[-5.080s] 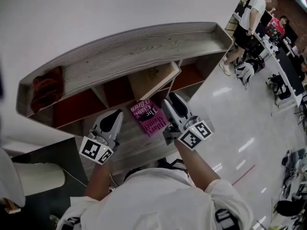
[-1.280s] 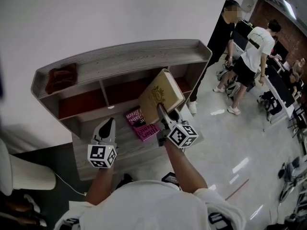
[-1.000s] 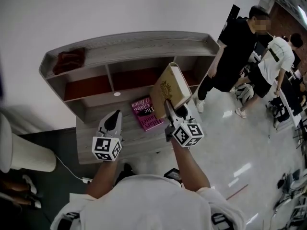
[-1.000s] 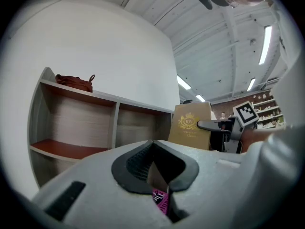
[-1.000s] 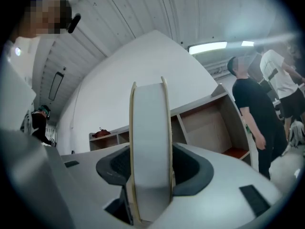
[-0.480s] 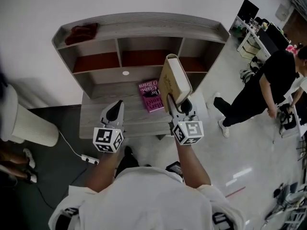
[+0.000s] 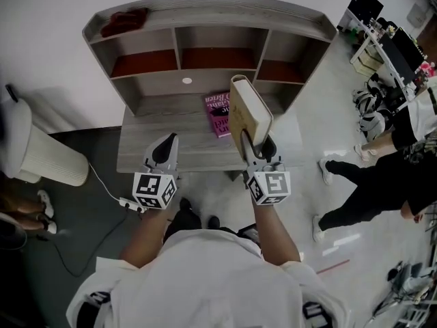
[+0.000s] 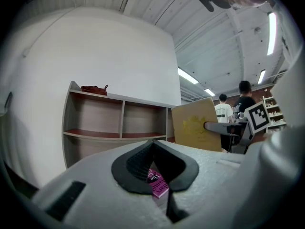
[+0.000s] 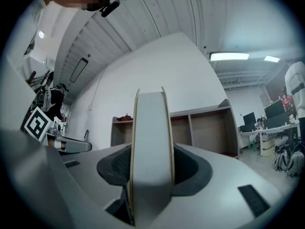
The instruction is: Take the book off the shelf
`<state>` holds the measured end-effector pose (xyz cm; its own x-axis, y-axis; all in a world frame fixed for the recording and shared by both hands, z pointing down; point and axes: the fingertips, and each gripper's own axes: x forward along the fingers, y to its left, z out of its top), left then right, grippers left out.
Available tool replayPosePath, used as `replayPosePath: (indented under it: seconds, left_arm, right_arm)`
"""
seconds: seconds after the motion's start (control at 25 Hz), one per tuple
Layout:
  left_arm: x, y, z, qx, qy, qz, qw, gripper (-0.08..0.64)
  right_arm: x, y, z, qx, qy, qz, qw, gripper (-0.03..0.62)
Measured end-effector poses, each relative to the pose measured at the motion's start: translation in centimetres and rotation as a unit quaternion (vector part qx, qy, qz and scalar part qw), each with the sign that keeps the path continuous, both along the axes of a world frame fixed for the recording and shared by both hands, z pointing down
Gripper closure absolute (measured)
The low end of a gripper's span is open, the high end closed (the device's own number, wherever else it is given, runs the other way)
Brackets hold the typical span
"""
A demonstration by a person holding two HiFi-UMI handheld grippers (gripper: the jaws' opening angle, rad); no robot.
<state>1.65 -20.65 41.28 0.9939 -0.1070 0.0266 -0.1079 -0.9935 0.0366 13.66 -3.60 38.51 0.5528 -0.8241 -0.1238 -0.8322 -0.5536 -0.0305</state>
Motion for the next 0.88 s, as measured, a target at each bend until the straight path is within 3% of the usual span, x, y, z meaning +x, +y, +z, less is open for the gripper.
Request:
replayPosePath:
  seconds: [0.52,0.88]
  left_arm:
    - [-2.3,0.1,-0.5,-0.004,0.002,0.026,0.9997,0.546]
    - [-6.2,-1.1,0.5,-0.013,0.006,0.033,0.9994,0.546]
  right_arm:
    - [-4.0,1.6,1.1,-0.011,-0.017,0.025,0.999,0.383]
    - [-8.6,1.1,1.8,-0.023,-0.021,0.039,0.999,0.383]
